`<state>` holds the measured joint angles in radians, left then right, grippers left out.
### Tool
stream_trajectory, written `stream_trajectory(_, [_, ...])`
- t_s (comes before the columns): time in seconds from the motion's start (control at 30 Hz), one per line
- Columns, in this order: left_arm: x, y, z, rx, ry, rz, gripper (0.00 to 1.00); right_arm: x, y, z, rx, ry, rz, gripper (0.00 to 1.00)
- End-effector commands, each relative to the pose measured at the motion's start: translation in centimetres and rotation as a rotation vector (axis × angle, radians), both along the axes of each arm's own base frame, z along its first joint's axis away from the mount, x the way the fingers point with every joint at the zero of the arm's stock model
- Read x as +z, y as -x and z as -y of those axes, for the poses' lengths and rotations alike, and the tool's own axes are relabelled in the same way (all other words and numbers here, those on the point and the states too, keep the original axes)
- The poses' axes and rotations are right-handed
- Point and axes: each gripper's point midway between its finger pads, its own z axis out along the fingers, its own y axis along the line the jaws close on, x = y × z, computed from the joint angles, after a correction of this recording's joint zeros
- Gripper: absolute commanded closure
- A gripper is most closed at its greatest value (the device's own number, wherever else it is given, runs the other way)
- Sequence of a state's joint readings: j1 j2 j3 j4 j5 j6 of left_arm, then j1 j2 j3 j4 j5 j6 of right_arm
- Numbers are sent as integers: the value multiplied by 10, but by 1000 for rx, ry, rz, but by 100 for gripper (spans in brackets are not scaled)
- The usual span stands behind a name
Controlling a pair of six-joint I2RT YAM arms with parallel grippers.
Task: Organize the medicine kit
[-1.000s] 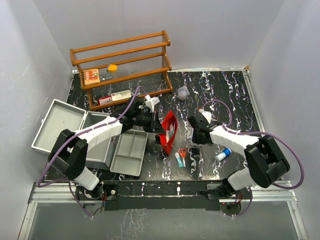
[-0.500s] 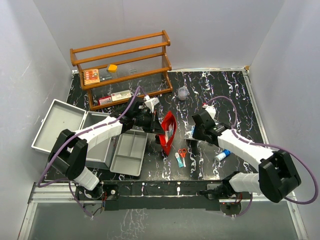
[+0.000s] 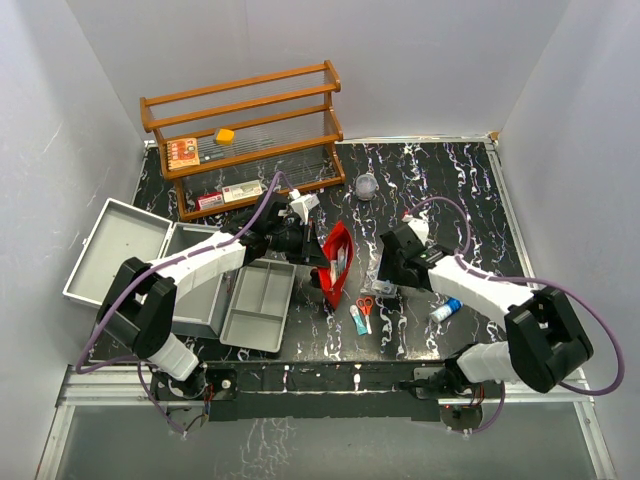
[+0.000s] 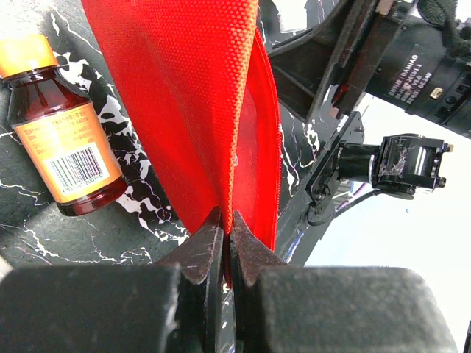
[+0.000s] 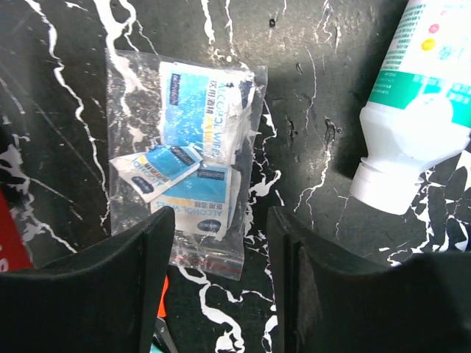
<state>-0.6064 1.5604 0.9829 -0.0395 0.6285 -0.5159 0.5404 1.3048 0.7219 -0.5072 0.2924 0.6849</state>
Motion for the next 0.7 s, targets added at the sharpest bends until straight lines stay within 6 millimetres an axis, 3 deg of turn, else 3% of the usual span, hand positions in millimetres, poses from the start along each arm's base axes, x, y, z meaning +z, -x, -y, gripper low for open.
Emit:
stream_trajectory(0.0, [18,-1,6,-29,33,40,100,12,-21,-1,-14,30,48,46])
stream_trajectory(0.2, [16,-1,8,-32,40,29,100,-3,-29,-3,-12,66,7,44])
stream_trajectory(0.37, [17,-1,8,-33,42,31,100,-12,-28,-9,5,41,-6,48])
stream_trajectory(0.47, [17,-1,8,-33,45,30,100,-18,-23,-12,17,24,-25,54])
stream_trajectory(0.67, [18,-1,9,-34,49,29,100,-28,-17,-13,13,8,-50,80])
